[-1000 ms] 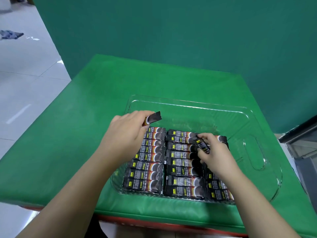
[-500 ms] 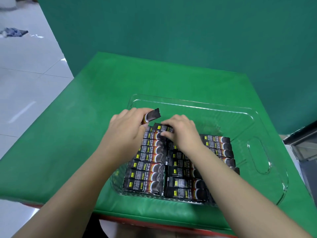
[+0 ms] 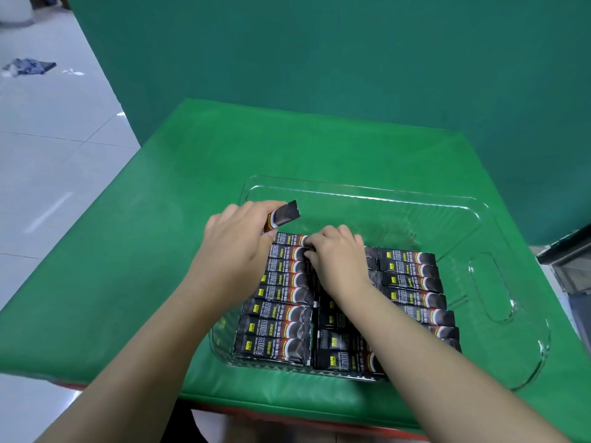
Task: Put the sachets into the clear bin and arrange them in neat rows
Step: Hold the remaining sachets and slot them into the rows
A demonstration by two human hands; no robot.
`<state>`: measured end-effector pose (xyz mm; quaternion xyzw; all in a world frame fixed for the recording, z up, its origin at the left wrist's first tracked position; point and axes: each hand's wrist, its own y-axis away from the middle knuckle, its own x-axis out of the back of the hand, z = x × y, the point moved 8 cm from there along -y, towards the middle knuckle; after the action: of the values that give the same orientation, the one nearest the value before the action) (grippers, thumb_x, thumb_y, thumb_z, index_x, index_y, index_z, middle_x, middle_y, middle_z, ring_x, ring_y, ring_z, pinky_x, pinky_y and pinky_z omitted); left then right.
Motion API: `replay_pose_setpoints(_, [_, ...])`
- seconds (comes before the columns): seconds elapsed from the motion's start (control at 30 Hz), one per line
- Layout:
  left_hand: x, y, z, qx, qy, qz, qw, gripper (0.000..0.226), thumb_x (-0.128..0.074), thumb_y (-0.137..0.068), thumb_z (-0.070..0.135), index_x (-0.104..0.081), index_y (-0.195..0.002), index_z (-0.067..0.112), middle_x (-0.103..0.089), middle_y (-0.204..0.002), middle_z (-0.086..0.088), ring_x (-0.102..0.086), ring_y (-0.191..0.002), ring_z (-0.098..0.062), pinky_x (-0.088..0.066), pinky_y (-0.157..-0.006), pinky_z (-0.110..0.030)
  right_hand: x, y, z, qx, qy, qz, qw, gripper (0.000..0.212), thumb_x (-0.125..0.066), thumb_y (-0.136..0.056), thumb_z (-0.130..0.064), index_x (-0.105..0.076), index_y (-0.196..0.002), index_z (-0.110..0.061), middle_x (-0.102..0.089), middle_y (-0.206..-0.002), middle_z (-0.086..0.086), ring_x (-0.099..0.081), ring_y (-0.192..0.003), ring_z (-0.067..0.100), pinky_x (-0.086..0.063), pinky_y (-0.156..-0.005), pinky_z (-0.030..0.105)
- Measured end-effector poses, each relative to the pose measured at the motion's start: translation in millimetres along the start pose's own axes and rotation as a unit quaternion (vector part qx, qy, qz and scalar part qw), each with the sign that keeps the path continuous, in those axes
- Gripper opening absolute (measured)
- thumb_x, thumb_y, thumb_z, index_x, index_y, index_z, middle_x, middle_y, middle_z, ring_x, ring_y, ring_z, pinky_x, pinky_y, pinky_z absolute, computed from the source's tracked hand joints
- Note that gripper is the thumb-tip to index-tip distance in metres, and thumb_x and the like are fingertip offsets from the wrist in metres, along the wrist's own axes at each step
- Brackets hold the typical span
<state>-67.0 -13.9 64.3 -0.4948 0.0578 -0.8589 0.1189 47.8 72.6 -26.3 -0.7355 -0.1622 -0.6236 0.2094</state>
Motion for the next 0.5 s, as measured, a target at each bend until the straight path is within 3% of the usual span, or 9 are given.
replay_pose_setpoints(0.5, [-1.1,0.1,-0.3,-0.001,-0.004,0.000,1.000,0.036,-0.041,-0.098,0.019,-0.045,-0.133,0.027,-0.043,-0.096,0.017,-0.035,-0.090,-0.009,-0.023,-0.084,-0.028,3.7,-0.6,9.7,-0.083,0.001,0.020,0.996,0.029,-0.046,-0.096,-0.038,-0.058,-0.113,-0.018,-0.064,-0.110,0.001,-0.048,-0.106,0.026,-0.033,-0.084,0.037])
